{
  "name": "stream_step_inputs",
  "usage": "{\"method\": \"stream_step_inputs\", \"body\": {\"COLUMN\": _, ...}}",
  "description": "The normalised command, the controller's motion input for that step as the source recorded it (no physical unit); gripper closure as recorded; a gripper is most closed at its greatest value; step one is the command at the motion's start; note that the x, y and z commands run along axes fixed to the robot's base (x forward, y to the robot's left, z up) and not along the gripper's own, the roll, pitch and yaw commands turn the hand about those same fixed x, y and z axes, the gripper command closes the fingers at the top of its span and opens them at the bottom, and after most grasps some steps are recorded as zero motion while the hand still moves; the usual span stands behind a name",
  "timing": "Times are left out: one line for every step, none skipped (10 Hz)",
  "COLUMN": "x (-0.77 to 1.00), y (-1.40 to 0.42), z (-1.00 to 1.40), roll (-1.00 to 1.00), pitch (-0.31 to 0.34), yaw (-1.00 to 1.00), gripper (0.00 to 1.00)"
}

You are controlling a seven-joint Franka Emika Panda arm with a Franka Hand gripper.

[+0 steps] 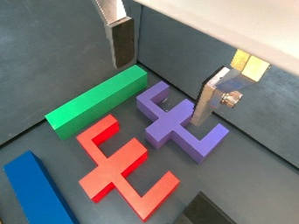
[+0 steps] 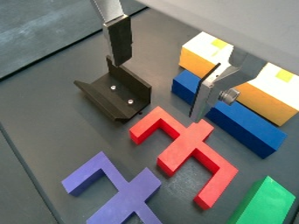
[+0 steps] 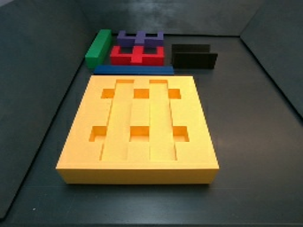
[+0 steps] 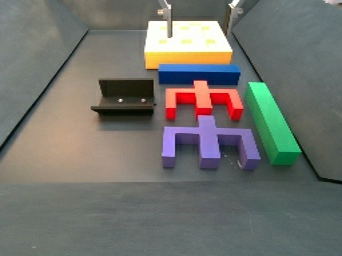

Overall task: Pick up the green object. Move up. Move to above the board. Insert the green object.
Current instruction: Pick up the green object.

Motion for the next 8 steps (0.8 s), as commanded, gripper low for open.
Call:
{"method": "stream_step_inputs", "body": {"x": 0.00, "y": 0.00, "z": -0.07, "roll": 0.00, "pitch": 0.027, "yaw": 0.00, "gripper": 0.00}}
{"method": "stream_step_inputs", "body": {"x": 0.00, "y": 0.00, "z": -0.01, "roll": 0.00, "pitch": 0.019, "yaw": 0.00, "gripper": 0.00}}
{"method": "stream_step_inputs", "body": {"x": 0.00, "y": -0.05, "z": 0.00, "roll": 0.00, "pitch": 0.000, "yaw": 0.00, "gripper": 0.00}}
{"method": "stream_step_inputs", "body": {"x": -0.15, "y": 0.00, "z": -0.09, "roll": -0.01, "pitch": -0.124, "yaw": 0.00, "gripper": 0.00}}
{"method": "stream_step_inputs", "body": {"x": -0.57, "y": 0.35, "z": -0.28, "roll": -0.12, "pitch": -0.207, "yaw": -0.05, "gripper": 0.00}}
{"method": "stream_step_inputs", "body": {"x": -0.95, "y": 0.39, "z": -0.47, "roll": -0.08, "pitch": -0.250, "yaw": -0.09, "gripper": 0.00}}
{"method": "stream_step_inputs", "body": {"x": -0.85, "y": 0.44, "z": -0.54, "roll": -0.08, "pitch": -0.194, "yaw": -0.03, "gripper": 0.00}}
{"method": "stream_step_inputs", "body": {"x": -0.68, "y": 0.19, "z": -0.70, "roll": -0.01, "pitch": -0.143, "yaw": -0.06, "gripper": 0.00}}
